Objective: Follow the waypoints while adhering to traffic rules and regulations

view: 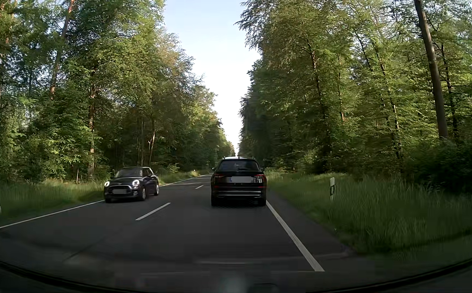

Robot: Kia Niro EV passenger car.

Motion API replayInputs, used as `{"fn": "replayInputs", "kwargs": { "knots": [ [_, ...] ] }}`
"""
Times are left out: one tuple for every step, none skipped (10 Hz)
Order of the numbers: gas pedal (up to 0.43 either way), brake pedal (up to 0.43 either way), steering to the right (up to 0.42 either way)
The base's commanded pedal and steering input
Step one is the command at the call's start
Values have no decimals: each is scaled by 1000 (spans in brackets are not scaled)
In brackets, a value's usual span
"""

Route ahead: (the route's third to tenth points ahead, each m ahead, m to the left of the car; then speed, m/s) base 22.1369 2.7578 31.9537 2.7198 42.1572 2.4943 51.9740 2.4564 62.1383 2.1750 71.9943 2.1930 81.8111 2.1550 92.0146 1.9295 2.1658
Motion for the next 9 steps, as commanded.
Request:
{"fn": "replayInputs", "kwargs": {
  "knots": [
    [0,0,0],
    [0,6,0],
    [0,0,0],
    [0,0,0],
    [0,0,0],
    [0,0,0],
    [0,0,0],
    [0,6,0],
    [0,0,0]
  ]
}}
